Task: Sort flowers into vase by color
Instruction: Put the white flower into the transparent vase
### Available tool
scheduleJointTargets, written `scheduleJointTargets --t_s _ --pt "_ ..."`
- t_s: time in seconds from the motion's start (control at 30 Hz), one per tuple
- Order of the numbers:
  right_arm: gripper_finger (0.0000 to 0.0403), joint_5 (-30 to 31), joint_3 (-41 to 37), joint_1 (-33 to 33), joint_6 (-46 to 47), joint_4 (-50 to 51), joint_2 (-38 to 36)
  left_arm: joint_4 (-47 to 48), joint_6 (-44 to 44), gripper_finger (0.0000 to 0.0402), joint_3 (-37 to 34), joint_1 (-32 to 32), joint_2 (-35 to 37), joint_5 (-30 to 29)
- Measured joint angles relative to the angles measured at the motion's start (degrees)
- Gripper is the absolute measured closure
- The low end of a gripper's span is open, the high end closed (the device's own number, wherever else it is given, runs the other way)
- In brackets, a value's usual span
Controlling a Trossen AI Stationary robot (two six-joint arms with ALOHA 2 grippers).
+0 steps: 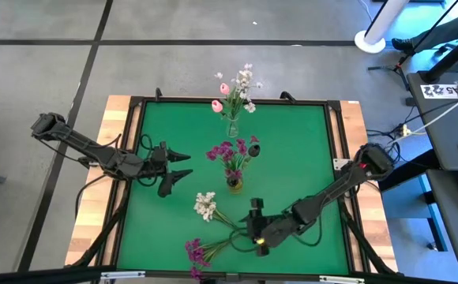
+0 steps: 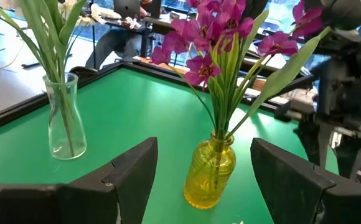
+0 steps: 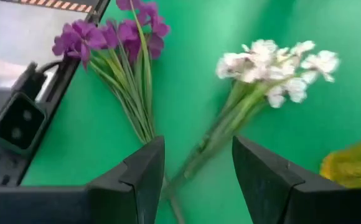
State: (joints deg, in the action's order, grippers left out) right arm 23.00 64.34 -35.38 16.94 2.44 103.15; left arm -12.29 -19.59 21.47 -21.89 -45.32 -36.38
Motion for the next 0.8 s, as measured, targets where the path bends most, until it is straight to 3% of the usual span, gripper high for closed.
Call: scheduleJointTargets --t_s 0.37,0.8 --pt "0.0214 1.8 3.0 3.6 12.6 4.1 6.0 0.5 0.0 0.0148 0.0 0.0 0.0 -0.1" --pt "0.0213 -6.2 3.1 5.0 17.4 -1.4 11.7 0.9 0.0 0.0148 0.0 0.0 0.0 -0.1"
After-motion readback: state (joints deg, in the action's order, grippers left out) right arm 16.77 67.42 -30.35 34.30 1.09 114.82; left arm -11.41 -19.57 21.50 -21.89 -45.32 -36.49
